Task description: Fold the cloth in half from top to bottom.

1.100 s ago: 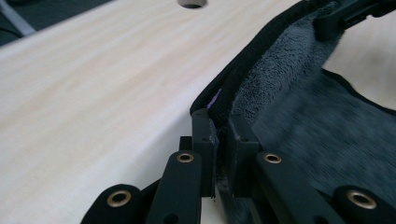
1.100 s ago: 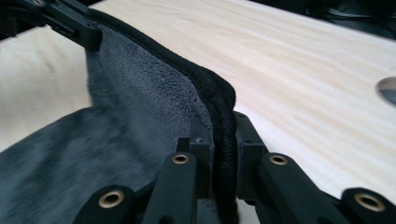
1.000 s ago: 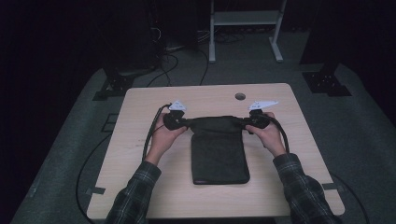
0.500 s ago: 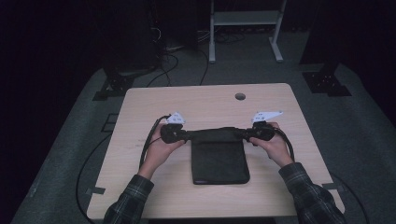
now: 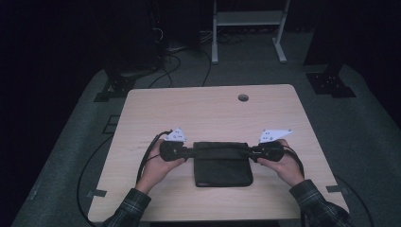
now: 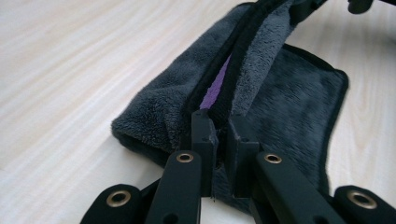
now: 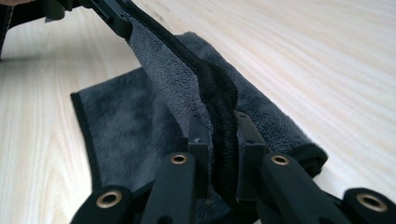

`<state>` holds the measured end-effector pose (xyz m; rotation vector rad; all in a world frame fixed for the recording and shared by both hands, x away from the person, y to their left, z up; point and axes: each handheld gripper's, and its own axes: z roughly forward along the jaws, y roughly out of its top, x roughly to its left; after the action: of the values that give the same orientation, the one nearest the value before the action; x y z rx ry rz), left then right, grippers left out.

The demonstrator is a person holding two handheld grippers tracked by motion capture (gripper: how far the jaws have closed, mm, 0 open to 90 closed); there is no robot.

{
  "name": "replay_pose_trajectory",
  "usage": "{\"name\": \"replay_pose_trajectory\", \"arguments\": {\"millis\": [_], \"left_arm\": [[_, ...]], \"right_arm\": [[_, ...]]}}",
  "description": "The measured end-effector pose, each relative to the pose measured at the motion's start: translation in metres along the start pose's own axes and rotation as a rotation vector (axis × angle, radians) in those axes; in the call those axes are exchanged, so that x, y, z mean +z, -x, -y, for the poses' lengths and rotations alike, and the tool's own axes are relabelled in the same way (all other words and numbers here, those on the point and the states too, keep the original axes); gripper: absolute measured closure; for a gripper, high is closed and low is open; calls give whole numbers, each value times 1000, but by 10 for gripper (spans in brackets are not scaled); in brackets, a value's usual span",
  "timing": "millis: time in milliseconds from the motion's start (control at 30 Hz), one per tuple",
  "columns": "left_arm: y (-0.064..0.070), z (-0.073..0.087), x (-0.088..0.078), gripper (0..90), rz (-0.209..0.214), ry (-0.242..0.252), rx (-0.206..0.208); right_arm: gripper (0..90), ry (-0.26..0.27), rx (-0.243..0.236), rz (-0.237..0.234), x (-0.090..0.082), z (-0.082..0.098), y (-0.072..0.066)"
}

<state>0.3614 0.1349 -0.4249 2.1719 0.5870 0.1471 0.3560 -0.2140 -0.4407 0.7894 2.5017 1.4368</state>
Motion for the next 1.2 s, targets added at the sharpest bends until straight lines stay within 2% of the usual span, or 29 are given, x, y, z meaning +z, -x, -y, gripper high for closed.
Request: {"name": "replay_pose_trajectory", "arguments": {"millis": [200,333,600,733,833,900,1000,1200], "left_arm": [[7,8,6,831,18,-44,10],[12,16,10,815,39,-84,15],[21,24,7,721,64,-110,23],[25,25,-2,659,90,-85,29],[27,22,-9,672,106,-59,31],[27,18,-12,710,107,-43,31],[26,13,-11,773,93,-24,34],[15,2,0,814,31,11,14]], "right_arm": [[773,-45,3,-8,1,14,-6],[715,-78,0,-13,3,22,-9],[613,-84,-10,-29,-6,29,-17],[600,-64,-9,-42,-16,31,-21],[631,-28,-2,-47,-24,31,-23],[669,-13,1,-49,-29,29,-24],[707,-7,2,-42,-28,25,-23],[747,-48,-11,-21,-11,22,-19]]}}
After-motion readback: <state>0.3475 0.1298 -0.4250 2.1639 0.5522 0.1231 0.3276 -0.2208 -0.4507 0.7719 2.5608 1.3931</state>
